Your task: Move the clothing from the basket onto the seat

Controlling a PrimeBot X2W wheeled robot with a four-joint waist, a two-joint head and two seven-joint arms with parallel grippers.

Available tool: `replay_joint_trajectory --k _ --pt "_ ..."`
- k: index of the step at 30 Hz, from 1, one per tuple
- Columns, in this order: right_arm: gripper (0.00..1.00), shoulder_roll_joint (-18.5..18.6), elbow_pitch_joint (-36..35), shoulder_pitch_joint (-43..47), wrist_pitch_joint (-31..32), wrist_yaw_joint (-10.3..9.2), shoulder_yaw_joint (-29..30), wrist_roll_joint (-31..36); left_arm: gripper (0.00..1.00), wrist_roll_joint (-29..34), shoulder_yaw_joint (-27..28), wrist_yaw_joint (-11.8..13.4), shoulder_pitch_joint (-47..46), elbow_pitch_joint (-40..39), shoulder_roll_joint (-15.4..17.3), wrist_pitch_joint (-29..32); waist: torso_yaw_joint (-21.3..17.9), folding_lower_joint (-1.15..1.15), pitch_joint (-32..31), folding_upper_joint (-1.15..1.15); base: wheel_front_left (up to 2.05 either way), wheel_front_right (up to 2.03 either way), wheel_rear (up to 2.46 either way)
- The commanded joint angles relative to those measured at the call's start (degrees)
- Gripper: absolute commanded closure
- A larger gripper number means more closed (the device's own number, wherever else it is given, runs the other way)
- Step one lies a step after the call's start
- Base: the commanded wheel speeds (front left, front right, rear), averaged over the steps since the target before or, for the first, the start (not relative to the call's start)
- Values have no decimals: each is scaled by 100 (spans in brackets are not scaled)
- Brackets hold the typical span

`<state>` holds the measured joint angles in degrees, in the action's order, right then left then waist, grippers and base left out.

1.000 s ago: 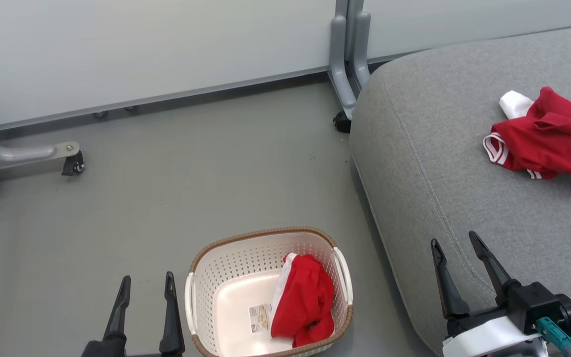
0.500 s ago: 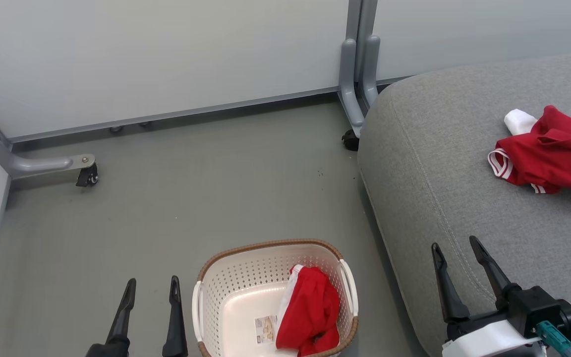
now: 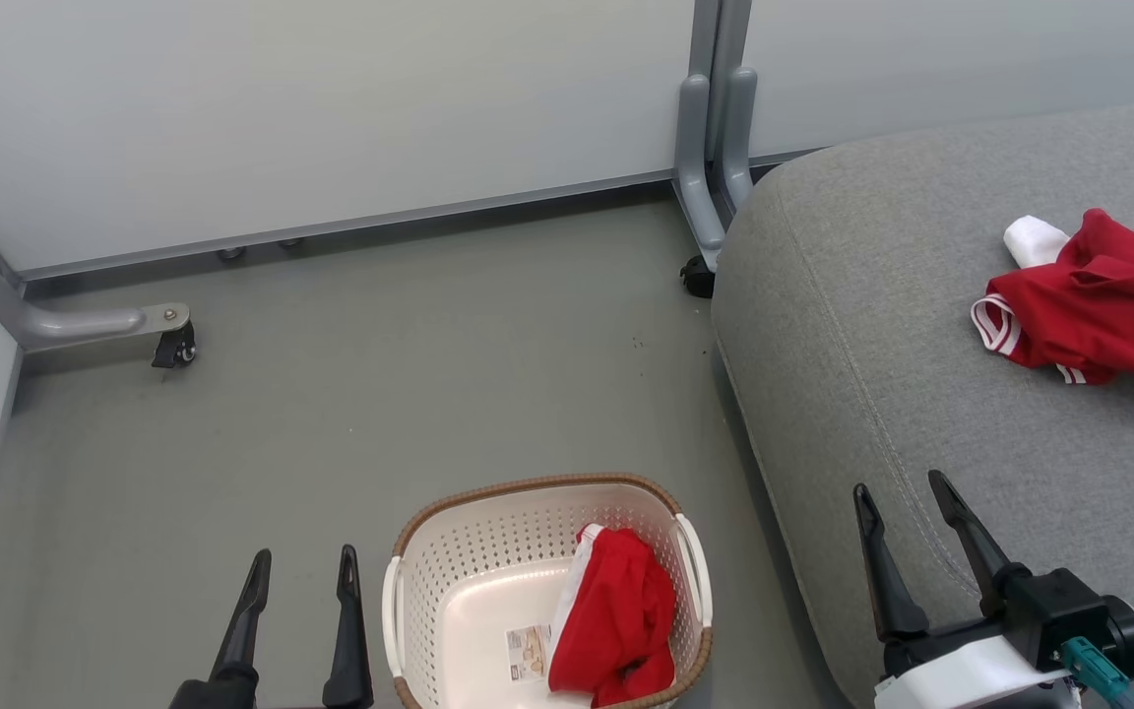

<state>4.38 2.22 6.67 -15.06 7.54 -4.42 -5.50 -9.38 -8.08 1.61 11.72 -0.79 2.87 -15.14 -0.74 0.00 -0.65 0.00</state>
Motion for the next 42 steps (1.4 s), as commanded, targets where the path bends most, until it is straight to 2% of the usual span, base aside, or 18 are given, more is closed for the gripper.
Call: replay_joint_trajectory --k 1,14,20,26,34,42 --pt "0 0 15 -35 -17 -10 5 -13 0 56 5 29 -83 -18 4 0 -2 0 1 0 0 0 0" --pt "0 14 32 -23 -17 -10 3 -10 0 -10 -24 -104 -104 35 5 0 -53 0 57 0 0 0 0" --pt "0 43 9 -116 -17 -10 26 -5 0 -469 -146 -437 -338 379 8 0 -128 0 339 0 0 0 0" --pt "0 91 -87 -559 -17 -10 155 -44 0 -462 -571 -787 -1197 968 8 1 -319 0 1234 0 0 0 0" --pt "0 93 -211 -1296 -17 -10 348 -103 0 -22 -1439 -911 -2888 2567 77 1 -760 0 2479 0 0 0 0" --pt "0 -18 -418 -1886 -17 -10 416 -199 0 -300 -2722 -910 -4796 4900 138 165 -1174 0 3703 0 0 0 0"
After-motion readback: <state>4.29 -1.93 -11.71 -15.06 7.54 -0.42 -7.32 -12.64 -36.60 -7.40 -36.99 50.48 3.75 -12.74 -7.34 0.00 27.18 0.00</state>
